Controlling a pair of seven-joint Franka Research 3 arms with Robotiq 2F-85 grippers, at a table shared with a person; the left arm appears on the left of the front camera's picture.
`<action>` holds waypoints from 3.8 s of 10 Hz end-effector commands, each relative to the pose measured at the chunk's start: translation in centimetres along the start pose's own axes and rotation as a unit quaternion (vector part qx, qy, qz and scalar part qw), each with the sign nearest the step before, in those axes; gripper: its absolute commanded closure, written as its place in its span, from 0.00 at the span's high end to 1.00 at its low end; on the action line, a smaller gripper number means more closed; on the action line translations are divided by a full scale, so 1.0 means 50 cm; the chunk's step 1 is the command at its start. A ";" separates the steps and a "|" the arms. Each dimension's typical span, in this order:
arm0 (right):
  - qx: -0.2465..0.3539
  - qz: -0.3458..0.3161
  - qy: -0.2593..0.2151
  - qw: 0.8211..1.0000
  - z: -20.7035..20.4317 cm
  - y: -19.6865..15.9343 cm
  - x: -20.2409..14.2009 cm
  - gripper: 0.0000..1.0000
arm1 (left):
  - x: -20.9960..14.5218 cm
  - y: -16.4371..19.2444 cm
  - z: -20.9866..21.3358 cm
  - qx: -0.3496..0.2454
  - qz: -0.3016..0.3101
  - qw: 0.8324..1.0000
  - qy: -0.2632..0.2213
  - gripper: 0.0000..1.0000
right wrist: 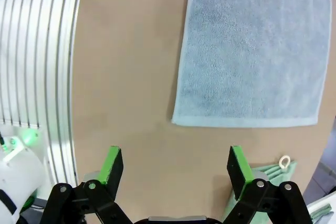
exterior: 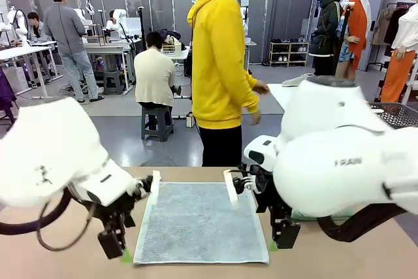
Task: Fold the towels and place them in the basket.
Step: When a person lays out a Towel with hook on the table, fold it in half twice.
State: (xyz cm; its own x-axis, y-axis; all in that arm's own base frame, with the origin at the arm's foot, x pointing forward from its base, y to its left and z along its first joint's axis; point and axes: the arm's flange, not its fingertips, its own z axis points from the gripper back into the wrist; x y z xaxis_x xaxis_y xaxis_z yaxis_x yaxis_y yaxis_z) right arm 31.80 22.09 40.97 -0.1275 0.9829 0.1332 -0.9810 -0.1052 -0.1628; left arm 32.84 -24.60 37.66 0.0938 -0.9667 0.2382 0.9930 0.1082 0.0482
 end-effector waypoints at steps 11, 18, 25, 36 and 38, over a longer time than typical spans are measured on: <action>0.024 -0.009 0.020 0.999 -0.171 -0.022 -0.003 1.00 | 0.018 -0.011 -0.136 -0.005 -0.021 0.999 0.031 1.00; 0.035 -0.038 0.039 0.998 -0.204 -0.038 -0.021 1.00 | 0.021 0.050 -0.150 -0.018 -0.042 0.997 0.061 1.00; 0.039 -0.061 0.044 0.996 -0.235 -0.060 -0.035 1.00 | 0.010 0.067 -0.173 -0.020 -0.027 0.998 0.061 1.00; 0.057 -0.085 0.028 0.994 -0.247 -0.080 -0.048 0.00 | 0.002 0.065 -0.167 -0.008 -0.024 0.998 0.060 0.00; 0.053 -0.088 0.029 0.994 -0.236 -0.084 -0.047 0.00 | 0.000 0.063 -0.162 -0.006 -0.025 0.998 0.059 0.00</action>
State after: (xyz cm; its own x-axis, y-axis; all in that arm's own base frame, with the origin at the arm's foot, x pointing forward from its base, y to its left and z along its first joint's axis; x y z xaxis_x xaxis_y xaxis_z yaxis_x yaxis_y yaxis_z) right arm 37.91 21.73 29.63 0.0267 0.9948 0.0987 -0.9985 0.0313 -0.0449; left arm 37.01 -26.37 30.21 0.0420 -0.9896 0.1377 0.9982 0.0476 0.0374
